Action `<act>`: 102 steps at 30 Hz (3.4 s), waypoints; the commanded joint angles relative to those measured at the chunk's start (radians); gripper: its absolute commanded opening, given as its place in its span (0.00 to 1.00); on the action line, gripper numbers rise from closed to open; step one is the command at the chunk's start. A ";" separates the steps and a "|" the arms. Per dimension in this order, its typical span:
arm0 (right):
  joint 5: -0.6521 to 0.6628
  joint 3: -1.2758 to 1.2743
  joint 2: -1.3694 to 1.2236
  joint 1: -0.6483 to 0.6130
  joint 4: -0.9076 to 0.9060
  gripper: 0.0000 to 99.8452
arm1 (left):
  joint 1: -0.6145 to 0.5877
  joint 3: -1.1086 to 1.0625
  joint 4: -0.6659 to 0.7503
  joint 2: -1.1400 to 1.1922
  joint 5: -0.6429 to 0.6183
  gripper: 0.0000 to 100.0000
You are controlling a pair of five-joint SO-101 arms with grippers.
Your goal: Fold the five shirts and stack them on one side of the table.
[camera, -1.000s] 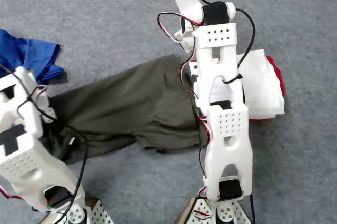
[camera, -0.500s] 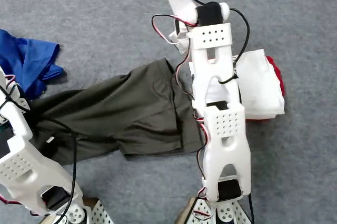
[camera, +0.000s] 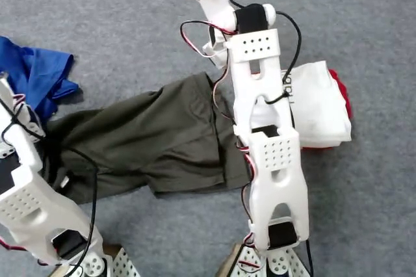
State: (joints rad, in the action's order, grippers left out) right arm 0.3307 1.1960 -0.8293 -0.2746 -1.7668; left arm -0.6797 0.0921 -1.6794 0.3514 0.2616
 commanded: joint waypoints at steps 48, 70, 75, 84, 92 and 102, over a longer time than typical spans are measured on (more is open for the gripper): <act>0.012 -1.995 1.018 -0.157 0.617 0.24 | -0.117 -1.134 0.881 -0.878 0.114 0.24; -0.017 -1.934 0.992 -0.211 0.735 0.02 | -0.115 -1.135 0.881 -0.881 0.112 0.24; 0.051 -1.922 0.993 -0.116 0.738 0.02 | -0.117 -1.135 0.881 -0.881 0.112 0.24; 0.176 -1.824 0.992 0.094 0.663 0.02 | -0.114 -1.066 0.784 -0.875 0.110 0.24; 0.224 -1.793 0.993 0.174 0.618 0.01 | -0.087 -1.057 0.773 -0.880 0.110 0.24; 0.256 -1.656 1.067 0.073 0.396 0.13 | -0.092 -1.053 0.773 -0.883 0.110 0.24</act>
State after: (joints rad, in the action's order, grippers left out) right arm 0.6222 -0.5746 0.1711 -0.1811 -1.3249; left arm -0.7810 -1.0127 -0.8984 -0.5048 0.3798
